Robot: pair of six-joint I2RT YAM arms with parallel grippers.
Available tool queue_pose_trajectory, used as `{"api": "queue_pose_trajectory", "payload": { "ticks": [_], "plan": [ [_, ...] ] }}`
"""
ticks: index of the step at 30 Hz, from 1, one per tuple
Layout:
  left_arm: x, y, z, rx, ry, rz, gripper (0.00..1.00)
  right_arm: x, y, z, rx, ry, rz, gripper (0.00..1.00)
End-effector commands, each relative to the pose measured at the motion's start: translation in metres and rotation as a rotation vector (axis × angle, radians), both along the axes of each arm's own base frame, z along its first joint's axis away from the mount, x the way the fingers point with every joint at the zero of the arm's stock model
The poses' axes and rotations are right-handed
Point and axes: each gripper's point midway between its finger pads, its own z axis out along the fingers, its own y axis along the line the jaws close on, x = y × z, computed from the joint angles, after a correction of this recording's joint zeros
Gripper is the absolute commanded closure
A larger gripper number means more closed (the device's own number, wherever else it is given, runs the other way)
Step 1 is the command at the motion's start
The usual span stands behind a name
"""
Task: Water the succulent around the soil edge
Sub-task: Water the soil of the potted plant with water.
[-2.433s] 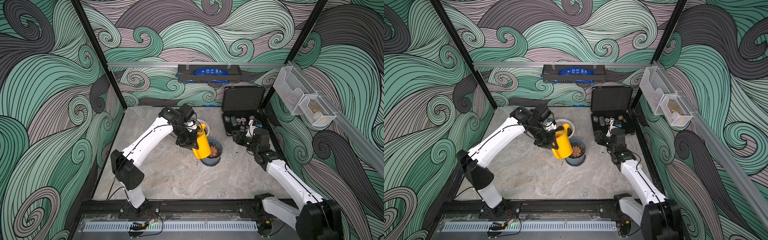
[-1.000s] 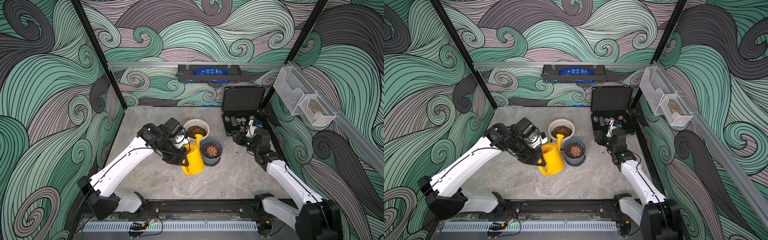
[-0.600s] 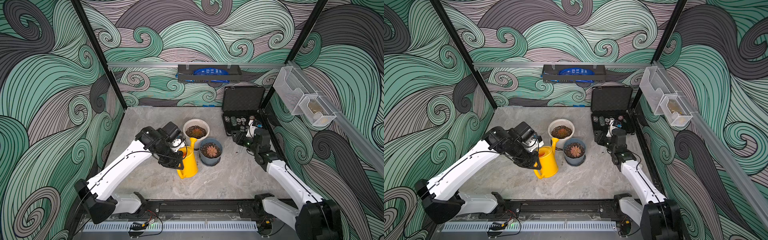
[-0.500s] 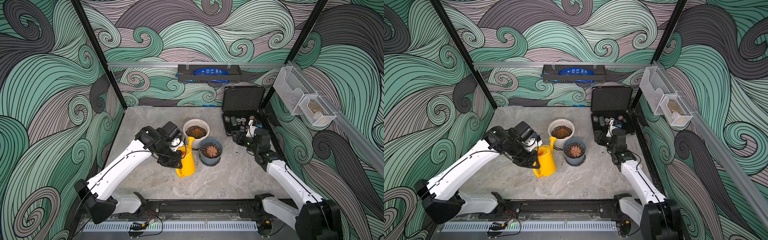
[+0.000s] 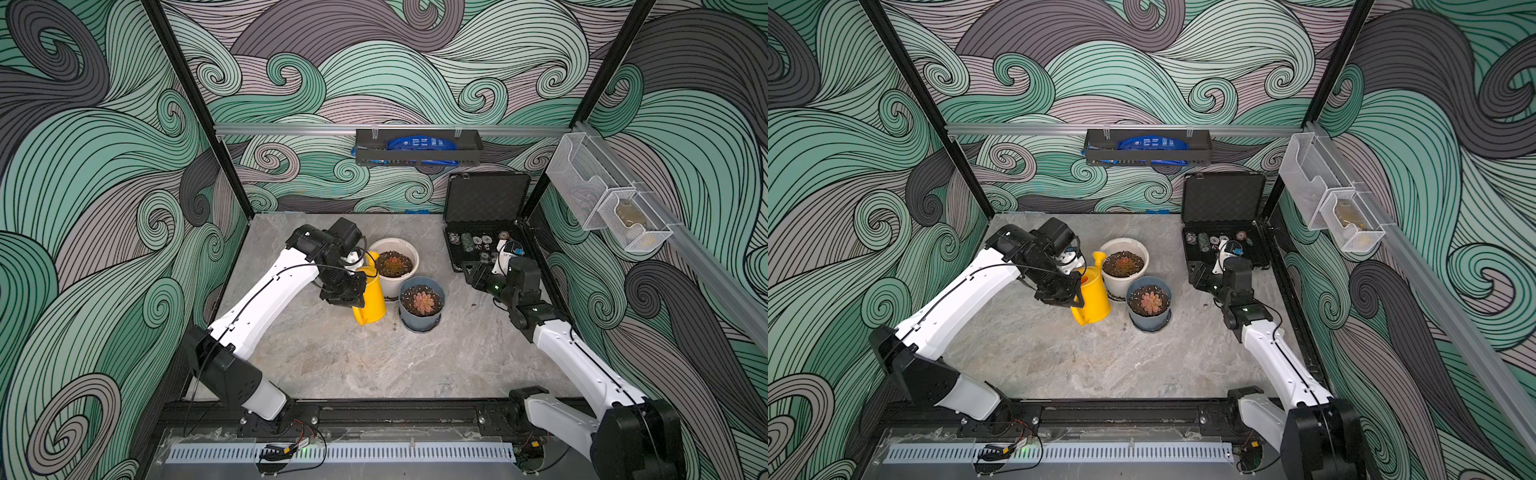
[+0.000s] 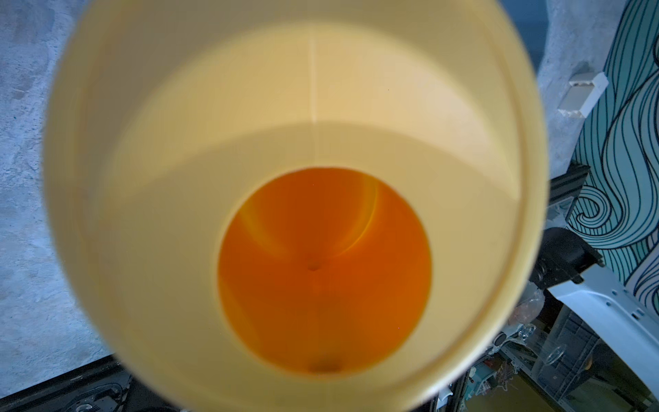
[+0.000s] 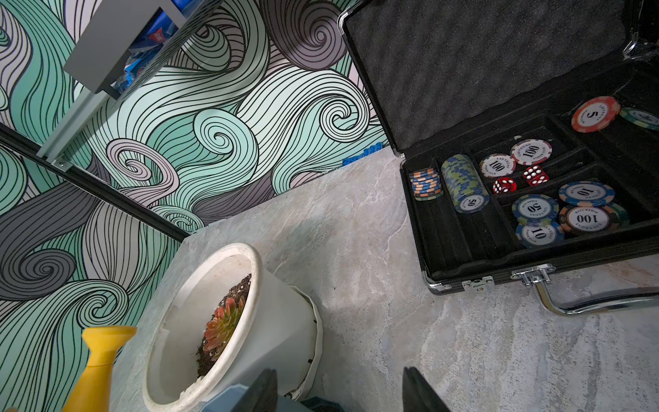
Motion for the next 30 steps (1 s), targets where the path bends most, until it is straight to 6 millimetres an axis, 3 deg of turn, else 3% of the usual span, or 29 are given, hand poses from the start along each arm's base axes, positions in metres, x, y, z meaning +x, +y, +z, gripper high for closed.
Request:
{"api": "queue_pose_trajectory", "payload": {
  "ticks": [1, 12, 16, 22, 25, 30],
  "plan": [
    [0.003, 0.001, 0.008, -0.016, 0.02, 0.001, 1.0, -0.001, 0.001, 0.0, 0.004, -0.011, 0.011, 0.4],
    [0.028, -0.015, 0.01, -0.096, 0.058, 0.043, 1.0, -0.001, 0.002, -0.001, 0.007, -0.011, 0.014, 0.4],
    [0.03, -0.028, 0.012, -0.158, 0.071, 0.02, 1.0, -0.002, 0.003, 0.0, 0.007, -0.015, 0.021, 0.4],
    [0.034, -0.031, 0.014, -0.169, 0.057, 0.008, 1.0, -0.001, 0.003, -0.001, 0.006, -0.017, 0.025, 0.39],
    [0.03, -0.04, 0.028, -0.22, 0.009, -0.035, 1.0, -0.002, 0.003, 0.0, 0.006, -0.02, 0.026, 0.38],
    [0.005, -0.048, 0.052, -0.207, -0.114, -0.135, 1.0, -0.002, 0.005, 0.001, 0.01, -0.028, 0.041, 0.38]
  ]
}}
